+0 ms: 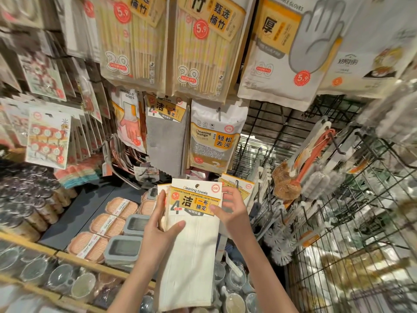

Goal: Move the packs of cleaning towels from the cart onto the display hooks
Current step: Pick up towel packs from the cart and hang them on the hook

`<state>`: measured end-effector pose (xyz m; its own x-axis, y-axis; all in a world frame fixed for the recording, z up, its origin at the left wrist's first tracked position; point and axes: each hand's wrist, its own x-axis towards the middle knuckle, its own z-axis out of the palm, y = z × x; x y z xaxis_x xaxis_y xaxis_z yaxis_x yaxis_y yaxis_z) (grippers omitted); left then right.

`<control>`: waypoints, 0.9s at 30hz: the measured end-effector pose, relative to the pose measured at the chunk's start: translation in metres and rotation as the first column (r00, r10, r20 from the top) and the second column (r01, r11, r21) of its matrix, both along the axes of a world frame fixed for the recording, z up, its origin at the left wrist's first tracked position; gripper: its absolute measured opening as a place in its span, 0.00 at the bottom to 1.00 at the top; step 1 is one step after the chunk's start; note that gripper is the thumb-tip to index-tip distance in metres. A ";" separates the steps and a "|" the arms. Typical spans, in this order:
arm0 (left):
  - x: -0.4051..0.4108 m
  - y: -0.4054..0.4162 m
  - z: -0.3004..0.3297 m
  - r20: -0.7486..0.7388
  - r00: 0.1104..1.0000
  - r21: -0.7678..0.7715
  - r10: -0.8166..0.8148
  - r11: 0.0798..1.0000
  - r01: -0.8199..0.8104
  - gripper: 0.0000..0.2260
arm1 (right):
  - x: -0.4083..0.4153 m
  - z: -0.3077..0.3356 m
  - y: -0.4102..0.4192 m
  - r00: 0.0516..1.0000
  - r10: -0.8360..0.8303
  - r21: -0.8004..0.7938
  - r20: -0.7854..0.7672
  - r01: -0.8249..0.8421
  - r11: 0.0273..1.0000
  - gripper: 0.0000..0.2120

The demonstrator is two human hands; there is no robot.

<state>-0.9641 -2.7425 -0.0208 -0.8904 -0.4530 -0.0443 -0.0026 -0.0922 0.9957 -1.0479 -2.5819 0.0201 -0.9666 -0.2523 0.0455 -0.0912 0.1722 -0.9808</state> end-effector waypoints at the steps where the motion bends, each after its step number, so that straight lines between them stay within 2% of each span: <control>1: 0.000 0.000 -0.001 0.005 1.000 0.001 -0.001 1.000 0.001 0.39 | 0.000 -0.001 0.000 1.000 -0.008 -0.004 -0.007 0.008 1.000 0.18; 7: -0.004 0.002 -0.002 0.027 1.000 -0.007 -0.005 1.000 0.005 0.40 | 0.002 -0.011 -0.001 1.000 -0.026 -0.116 0.010 0.027 0.993 0.29; 11: -0.006 0.004 -0.002 0.018 1.000 -0.018 -0.016 1.000 0.016 0.40 | -0.001 -0.013 0.002 1.000 0.010 -0.101 0.008 -0.009 0.995 0.35; 14: -0.005 0.008 -0.004 0.006 1.000 0.006 -0.021 1.000 0.021 0.39 | 0.000 -0.017 0.005 1.000 0.005 -0.038 -0.024 -0.006 0.999 0.33; 18: -0.004 0.007 -0.005 -0.002 1.000 0.036 0.018 0.999 -0.018 0.34 | -0.006 -0.022 0.018 0.999 -0.051 -0.043 0.011 0.052 0.998 0.32; 27: -0.012 0.001 -0.004 0.046 0.999 -0.100 0.011 0.995 -0.007 0.36 | -0.029 -0.044 0.052 0.965 -0.250 -0.072 0.074 0.256 0.964 0.27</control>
